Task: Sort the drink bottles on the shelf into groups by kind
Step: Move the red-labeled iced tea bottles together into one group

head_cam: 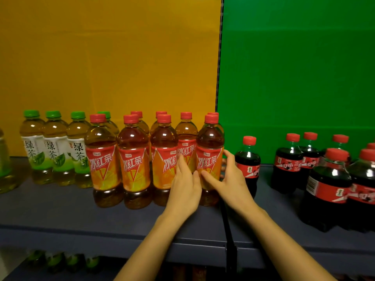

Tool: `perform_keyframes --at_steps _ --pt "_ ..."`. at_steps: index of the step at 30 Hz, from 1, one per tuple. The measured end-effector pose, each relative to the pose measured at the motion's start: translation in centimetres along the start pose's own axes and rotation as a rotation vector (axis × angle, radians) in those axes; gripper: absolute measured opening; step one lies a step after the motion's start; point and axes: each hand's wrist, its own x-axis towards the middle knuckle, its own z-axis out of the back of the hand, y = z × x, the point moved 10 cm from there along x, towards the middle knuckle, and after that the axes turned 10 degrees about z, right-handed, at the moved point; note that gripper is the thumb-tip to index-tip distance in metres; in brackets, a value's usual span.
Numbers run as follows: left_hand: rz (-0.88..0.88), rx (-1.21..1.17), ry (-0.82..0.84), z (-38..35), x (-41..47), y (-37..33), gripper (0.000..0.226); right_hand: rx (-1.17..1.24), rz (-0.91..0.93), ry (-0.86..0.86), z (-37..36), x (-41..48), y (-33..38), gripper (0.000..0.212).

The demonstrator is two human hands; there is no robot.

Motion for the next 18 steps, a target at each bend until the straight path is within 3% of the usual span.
perform_keyframes --at_steps 9,18 --pt "0.214 -0.223 -0.007 -0.8 3.5 1.7 0.066 0.088 0.014 0.037 0.8 -0.8 0.9 0.075" --pt "0.202 -0.042 -0.073 -0.6 3.9 2.1 0.072 0.504 -0.116 0.015 0.4 -0.3 0.4 0.047"
